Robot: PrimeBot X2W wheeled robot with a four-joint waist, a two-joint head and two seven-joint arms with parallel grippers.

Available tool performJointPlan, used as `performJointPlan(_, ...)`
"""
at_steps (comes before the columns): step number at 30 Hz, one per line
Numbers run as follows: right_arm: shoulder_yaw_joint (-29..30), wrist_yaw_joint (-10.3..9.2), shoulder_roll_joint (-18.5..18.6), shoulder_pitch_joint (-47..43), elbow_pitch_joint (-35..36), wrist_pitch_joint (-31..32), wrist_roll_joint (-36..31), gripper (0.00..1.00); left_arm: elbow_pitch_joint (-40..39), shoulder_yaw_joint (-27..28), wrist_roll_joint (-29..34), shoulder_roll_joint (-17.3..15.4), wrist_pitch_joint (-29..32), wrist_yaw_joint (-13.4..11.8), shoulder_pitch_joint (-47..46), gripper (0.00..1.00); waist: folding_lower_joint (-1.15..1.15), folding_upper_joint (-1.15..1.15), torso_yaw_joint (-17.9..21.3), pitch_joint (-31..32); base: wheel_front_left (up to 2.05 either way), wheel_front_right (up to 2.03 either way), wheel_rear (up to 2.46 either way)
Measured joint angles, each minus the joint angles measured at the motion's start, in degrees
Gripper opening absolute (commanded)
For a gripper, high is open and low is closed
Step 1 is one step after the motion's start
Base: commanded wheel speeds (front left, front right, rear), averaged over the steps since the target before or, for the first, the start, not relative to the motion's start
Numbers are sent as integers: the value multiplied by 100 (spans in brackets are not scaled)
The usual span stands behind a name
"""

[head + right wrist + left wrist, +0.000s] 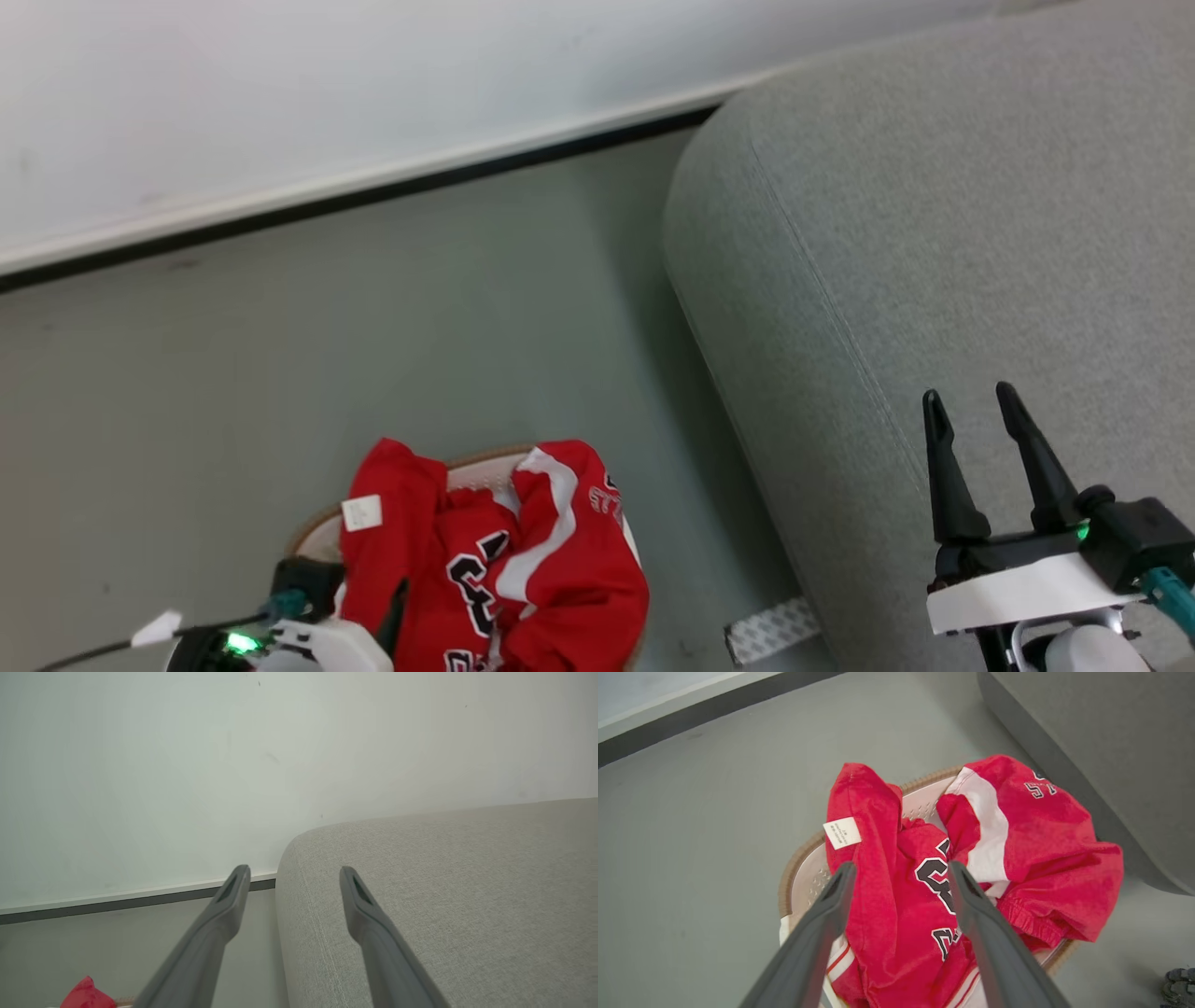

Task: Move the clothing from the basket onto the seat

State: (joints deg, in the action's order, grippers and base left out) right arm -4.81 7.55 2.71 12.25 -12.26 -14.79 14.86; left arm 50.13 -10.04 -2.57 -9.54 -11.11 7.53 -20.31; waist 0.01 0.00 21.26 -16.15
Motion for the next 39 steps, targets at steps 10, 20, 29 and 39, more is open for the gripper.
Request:
performJointPlan(10, 65, 0, 2, 202, 363, -13, 398, 100, 1107, -1715, -221, -419, 286, 1, -862, 100, 0, 0, 386, -872, 0, 0, 0)
performJointPlan(20, 8, 0, 2, 414, 581, -15, 671, 100, 1646, -3621, -376, -829, 564, 1, -1468, 100, 0, 0, 667, -1766, 0, 0, 0)
performJointPlan(29, -120, 0, 2, 538, 695, -16, 950, 100, 1915, -4521, -610, -1154, 768, 1, -2174, 100, 0, 0, 873, -2409, 0, 0, 0)
performJointPlan(39, -90, 0, 2, 536, 795, -15, 1028, 100, 2052, -5289, -958, -1155, 1057, 1, -2525, 86, 0, 0, 874, -2855, 0, 0, 0)
